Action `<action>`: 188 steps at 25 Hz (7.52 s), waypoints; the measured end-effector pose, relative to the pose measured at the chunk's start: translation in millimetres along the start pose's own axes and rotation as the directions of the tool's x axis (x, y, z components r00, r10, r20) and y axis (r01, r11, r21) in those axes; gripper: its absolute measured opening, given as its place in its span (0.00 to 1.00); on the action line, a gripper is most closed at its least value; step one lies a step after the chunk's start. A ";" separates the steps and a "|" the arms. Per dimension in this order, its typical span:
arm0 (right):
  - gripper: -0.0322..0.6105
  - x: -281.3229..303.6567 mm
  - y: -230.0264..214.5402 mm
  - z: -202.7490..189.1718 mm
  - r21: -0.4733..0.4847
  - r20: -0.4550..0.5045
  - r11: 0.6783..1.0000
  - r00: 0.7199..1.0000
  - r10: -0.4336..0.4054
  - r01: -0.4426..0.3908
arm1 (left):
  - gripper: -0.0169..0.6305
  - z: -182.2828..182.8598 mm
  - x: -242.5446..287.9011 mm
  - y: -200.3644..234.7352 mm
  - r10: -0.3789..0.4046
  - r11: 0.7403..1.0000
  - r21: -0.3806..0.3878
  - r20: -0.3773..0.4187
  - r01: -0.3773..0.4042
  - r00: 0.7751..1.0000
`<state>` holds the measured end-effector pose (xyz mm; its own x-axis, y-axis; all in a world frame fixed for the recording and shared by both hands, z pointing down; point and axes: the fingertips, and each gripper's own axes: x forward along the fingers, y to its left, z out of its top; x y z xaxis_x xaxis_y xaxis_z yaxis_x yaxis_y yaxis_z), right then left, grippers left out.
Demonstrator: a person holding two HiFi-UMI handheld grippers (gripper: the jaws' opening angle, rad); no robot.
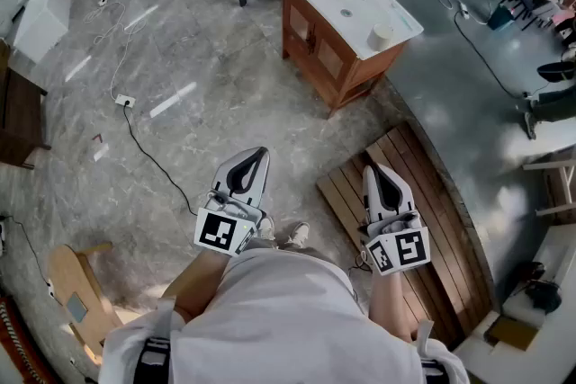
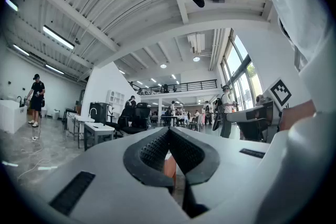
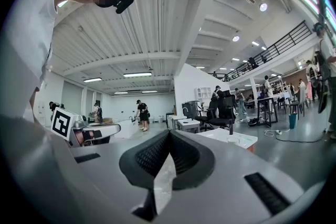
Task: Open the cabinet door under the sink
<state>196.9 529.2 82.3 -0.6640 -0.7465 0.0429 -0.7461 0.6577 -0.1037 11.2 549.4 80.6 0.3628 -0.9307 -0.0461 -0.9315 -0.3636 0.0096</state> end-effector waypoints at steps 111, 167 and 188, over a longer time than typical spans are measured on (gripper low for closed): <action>0.10 585.8 -284.0 -276.3 -0.003 -0.235 1.000 0.972 0.008 -0.009 | 0.05 -356.3 520.7 304.3 -0.200 0.974 -0.155 -0.239 0.166 0.950; 0.20 745.4 -394.1 -606.7 -0.176 -0.200 0.962 0.949 -0.245 0.211 | 0.05 -670.6 604.1 378.9 -0.181 0.983 -0.074 -0.181 0.170 0.967; 0.13 741.3 -376.9 -603.0 -0.182 -0.172 0.967 0.963 -0.209 0.177 | 0.05 -677.2 607.4 375.4 -0.193 0.980 -0.070 -0.164 0.184 0.967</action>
<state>-43.7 -211.2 752.4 -0.4919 -0.8387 0.2337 -0.8483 0.5221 0.0882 -100.7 -179.2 732.6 0.5352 -0.8366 0.1173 -0.8447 -0.5304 0.0712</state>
